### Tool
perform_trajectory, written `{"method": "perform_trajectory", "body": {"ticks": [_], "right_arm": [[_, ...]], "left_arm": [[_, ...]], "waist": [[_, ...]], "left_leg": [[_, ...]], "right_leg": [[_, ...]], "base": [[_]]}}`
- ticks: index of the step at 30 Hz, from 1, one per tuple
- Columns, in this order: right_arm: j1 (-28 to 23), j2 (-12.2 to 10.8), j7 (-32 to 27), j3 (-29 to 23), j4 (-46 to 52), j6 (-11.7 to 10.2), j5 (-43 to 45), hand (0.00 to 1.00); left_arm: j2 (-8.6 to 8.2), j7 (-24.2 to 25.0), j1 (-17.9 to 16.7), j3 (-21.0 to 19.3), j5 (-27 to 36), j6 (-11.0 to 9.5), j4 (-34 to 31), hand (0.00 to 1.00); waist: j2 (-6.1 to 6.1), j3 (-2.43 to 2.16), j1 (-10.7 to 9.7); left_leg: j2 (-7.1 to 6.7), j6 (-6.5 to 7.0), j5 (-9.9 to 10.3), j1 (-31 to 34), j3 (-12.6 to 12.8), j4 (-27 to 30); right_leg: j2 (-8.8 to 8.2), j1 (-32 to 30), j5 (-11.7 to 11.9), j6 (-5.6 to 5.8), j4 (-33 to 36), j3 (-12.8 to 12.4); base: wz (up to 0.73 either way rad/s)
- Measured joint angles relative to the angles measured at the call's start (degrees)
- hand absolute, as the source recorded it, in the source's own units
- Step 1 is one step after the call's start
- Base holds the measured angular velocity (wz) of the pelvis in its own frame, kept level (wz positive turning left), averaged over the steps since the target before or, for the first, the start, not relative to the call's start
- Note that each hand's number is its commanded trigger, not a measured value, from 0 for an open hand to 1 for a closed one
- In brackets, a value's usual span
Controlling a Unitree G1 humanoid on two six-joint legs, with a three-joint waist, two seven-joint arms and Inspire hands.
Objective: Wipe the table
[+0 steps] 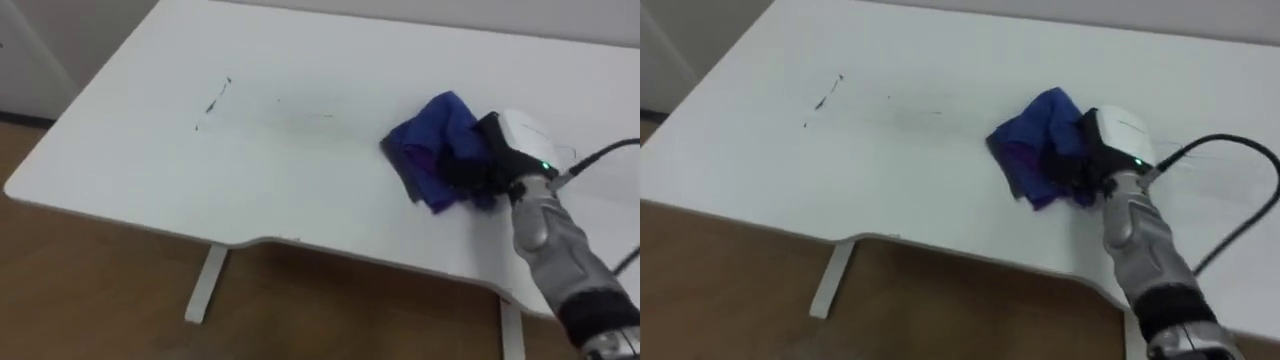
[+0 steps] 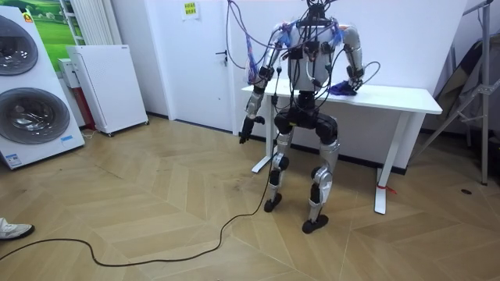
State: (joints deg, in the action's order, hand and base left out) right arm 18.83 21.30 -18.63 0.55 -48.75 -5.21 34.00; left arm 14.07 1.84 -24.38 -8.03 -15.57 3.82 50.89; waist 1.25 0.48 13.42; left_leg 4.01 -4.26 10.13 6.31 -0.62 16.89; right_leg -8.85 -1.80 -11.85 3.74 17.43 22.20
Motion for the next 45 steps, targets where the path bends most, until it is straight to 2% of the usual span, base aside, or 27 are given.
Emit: {"method": "perform_trajectory", "body": {"ticks": [1, 2, 6, 8, 10, 12, 13, 14, 16, 18, 20, 22, 23, 26, 30, 32, 35, 36, 38, 40, 42, 43, 45], "right_arm": [[-1.5, 0.6, -1.2, -2.7, -1.6, -1.3, -0.2, 1.0], [-3.3, 1.3, -2.1, -5.1, -2.9, -2.0, -0.6, 1.0], [-9.5, 3.4, -4.4, -10.3, -5.2, -2.5, -4.5, 1.0], [-11.5, 5.0, -4.7, -11.8, -5.1, -2.3, -5.5, 1.0], [-11.3, 4.9, -5.0, -11.5, -4.9, -1.6, -5.5, 1.0], [-9.5, 5.1, -5.6, -8.9, -4.9, -0.1, -6.1, 1.0], [-7.6, 5.0, -5.8, -7.0, -4.7, 1.3, -6.1, 1.0], [-5.5, 4.9, -5.8, -5.1, -4.5, 3.1, -5.7, 1.0], [-1.2, 4.1, -5.6, -0.8, -4.3, 4.5, -4.3, 1.0], [3.1, 2.8, -5.2, 4.1, -4.3, 5.3, -3.8, 1.0], [8.8, 1.8, -3.1, 7.7, -4.6, 5.3, -2.8, 1.0], [12.7, 2.1, -2.7, 9.1, -5.3, 4.8, -3.9, 1.0], [14.6, 2.4, -2.8, 9.2, -6.4, 4.4, -5.2, 1.0], [15.6, 3.2, -2.8, 8.9, -8.9, 3.2, -9.7, 1.0], [12.0, 6.0, -3.0, 5.8, -10.7, 0.1, -13.8, 1.0], [8.8, 6.1, -3.3, 2.7, -11.5, -1.5, -17.0, 1.0], [3.4, 5.9, -4.3, -1.5, -12.4, -3.7, -19.2, 1.0], [2.3, 5.9, -4.3, -2.4, -12.4, -3.8, -19.2, 1.0], [-1.3, 6.0, -4.3, -6.3, -13.8, -4.1, -20.3, 1.0], [-4.4, 6.5, -4.2, -9.5, -13.8, -4.0, -20.4, 1.0], [-6.3, 7.8, -4.2, -11.7, -13.9, -4.0, -20.6, 1.0], [-7.2, 8.7, -4.3, -12.3, -13.9, -3.6, -21.0, 1.0], [-7.3, 9.5, -4.7, -12.7, -13.9, -2.5, -21.2, 1.0]], "left_arm": [[0.17, 0.0, 0.2, -1.7, -0.3, 0.0, 1.3, 0.0], [0.35, 0.0, 0.1, -3.4, -0.3, -0.1, 2.1, 0.0], [1.73, -0.4, -0.9, -5.5, -0.2, -0.2, 1.7, 0.0], [1.65, -0.8, -0.7, -5.2, 0.1, -0.3, 0.9, 0.0], [1.44, -1.0, 0.0, -4.8, 0.2, -0.4, 0.8, 0.0], [0.93, -1.3, 1.4, -3.4, 0.4, -0.4, 0.8, 0.0], [0.46, -1.4, 2.7, -2.1, 0.4, -0.5, 0.8, 0.0], [-0.07, -1.4, 4.0, -0.9, 0.3, -0.8, 0.8, 0.0], [-0.5, -1.4, 5.9, 0.5, 0.7, -1.7, 1.5, 0.0], [-0.53, -1.3, 7.3, 2.2, 1.4, -1.7, 1.9, 0.0], [-0.66, -0.9, 8.2, 4.0, 1.6, -1.6, 2.4, 0.0], [-0.6, -0.8, 8.2, 4.8, 3.4, -1.4, 3.2, 0.0], [-0.35, -0.8, 8.0, 4.8, 4.8, -1.1, 3.7, 0.0], [0.55, 0.0, 5.4, 3.8, 4.8, 0.3, 4.6, 0.0], [0.6, 0.5, 3.0, 2.4, 4.6, 0.8, 5.7, 0.0], [1.35, 0.4, 2.7, 1.9, 4.8, 0.7, 6.4, 0.0], [1.38, -0.1, 2.4, 1.1, 4.6, 0.6, 6.4, 0.0], [1.38, -0.1, 2.4, 0.9, 4.6, 0.6, 6.3, 0.0], [1.44, -0.9, 2.9, -0.4, 4.1, 0.6, 6.3, 0.0], [1.25, -1.3, 3.9, -1.1, 3.3, 0.7, 6.4, 0.0], [0.96, -1.4, 4.9, -1.2, 2.3, 0.7, 6.3, 0.0], [0.91, -1.4, 5.2, -1.0, 2.4, 0.7, 6.2, 0.0], [0.99, -1.8, 5.2, -0.8, 2.5, 0.9, 6.4, 0.0]], "waist": [[0.38, 0.01, -1.2], [0.71, -0.22, -2.4], [1.68, -1.0, -4.2], [1.49, -1.07, -4.6], [0.95, -1.0, -4.6], [0.11, -0.73, -3.4], [-0.34, -0.41, -3.1], [-0.58, -0.22, -2.0], [-0.73, -0.07, -0.6], [-0.64, -0.1, 1.2], [-0.91, 0.32, 3.2], [-1.5, 0.75, 4.2], [-1.77, 0.9, 4.5], [-1.81, 0.77, 5.5], [-1.71, 0.64, 4.2], [-1.28, 0.35, 2.3], [-1.02, 0.07, 0.0], [-0.89, -0.14, -0.5], [0.11, -1.02, -2.8], [0.21, -1.25, -3.8], [-0.27, -1.45, -4.3], [-0.94, -1.62, -4.8], [-1.77, -1.59, -5.1]], "left_leg": [[-0.29, 0.26, -0.2, -0.1, -0.1, 0.0], [-0.59, 0.33, -0.2, -0.1, -0.1, 0.2], [-0.82, 0.67, 0.1, -0.8, 0.5, 0.3], [-0.79, 0.77, 0.1, -1.1, 0.5, 0.3], [-0.77, 0.78, 0.1, -1.8, 0.5, 0.1], [-0.57, 0.77, 0.1, -3.0, 1.0, -0.4], [-0.34, 0.75, 0.1, -3.2, 1.5, -0.5], [0.01, 0.73, 0.1, -3.0, 2.3, -0.7], [0.21, 0.56, 0.0, -2.3, 2.4, -1.3], [0.49, 0.45, 0.0, -1.1, 1.8, -1.2], [0.7, 0.18, -0.4, 0.1, 1.4, -1.0], [0.83, 0.13, -0.5, 1.5, 0.8, -0.8], [0.72, 0.02, -0.5, 2.8, -0.3, -0.5], [0.54, -0.02, -0.6, 4.2, -1.3, -0.7], [0.08, 0.06, -0.7, 4.1, -1.3, -0.7], [-0.02, 0.2, -0.8, 3.7, -1.3, -0.6], [-0.73, 0.22, -0.8, 2.0, -1.1, -0.6], [-0.82, 0.22, -0.8, 1.8, -1.1, -0.6], [-0.89, 0.24, -0.7, 1.8, -0.9, -0.3], [-0.84, 0.7, -0.4, 2.1, -0.8, 0.6], [-0.78, 1.01, 0.0, 2.6, -0.4, 1.4], [-0.74, 1.04, 0.0, 2.9, -0.4, 1.9], [-0.67, 0.95, 0.1, 2.7, -0.2, 2.1]], "right_leg": [[-0.01, 0.9, -0.1, 0.17, -0.5, 0.1], [-0.06, 1.7, -0.2, 0.34, -0.9, 0.2], [0.09, 4.3, -0.2, 0.85, -2.9, 1.5], [0.37, 5.1, 0.0, 0.94, -3.8, 1.4], [0.46, 5.2, 0.0, 0.82, -3.5, 0.7], [0.66, 4.9, 0.2, 0.61, -3.0, -1.2], [0.72, 4.6, 0.2, 0.51, -2.5, -1.8], [1.05, 3.4, 0.5, 0.14, -2.2, -3.2], [1.44, 1.7, 0.8, -0.39, -1.4, -4.6], [2.08, -0.2, 1.4, -1.09, -1.3, -4.8], [2.52, -2.0, 1.7, -1.44, -1.3, -4.8], [2.82, -3.0, 1.8, -1.52, -1.8, -4.5], [2.8, -3.6, 1.8, -1.52, -1.9, -3.4], [2.54, -4.3, 1.7, -1.38, -1.9, -1.3], [1.88, -2.9, 1.6, -1.28, -1.9, 1.4], [1.85, -1.5, 1.6, -1.27, -2.1, 1.8], [1.66, 1.6, 1.5, -1.05, -3.9, 2.1], [1.59, 2.0, 1.4, -0.92, -4.0, 2.2], [1.52, 2.6, 1.1, -0.39, -3.9, 2.8], [1.59, 3.0, 0.8, 0.0, -4.1, 3.1], [1.6, 2.9, 0.5, 0.06, -4.4, 3.1], [1.6, 2.8, 0.6, -0.03, -4.2, 3.0], [1.5, 2.6, 0.4, -0.08, -3.8, 2.3]], "base": [[0.49], [0.44], [0.26], [0.05], [-0.19], [-0.4], [-0.45], [-0.5], [-0.56], [-0.41], [-0.09], [0.18], [0.36], [0.28], [0.31], [0.41], [0.25], [0.2], [0.14], [0.03], [-0.06], [-0.05], [-0.12]]}}
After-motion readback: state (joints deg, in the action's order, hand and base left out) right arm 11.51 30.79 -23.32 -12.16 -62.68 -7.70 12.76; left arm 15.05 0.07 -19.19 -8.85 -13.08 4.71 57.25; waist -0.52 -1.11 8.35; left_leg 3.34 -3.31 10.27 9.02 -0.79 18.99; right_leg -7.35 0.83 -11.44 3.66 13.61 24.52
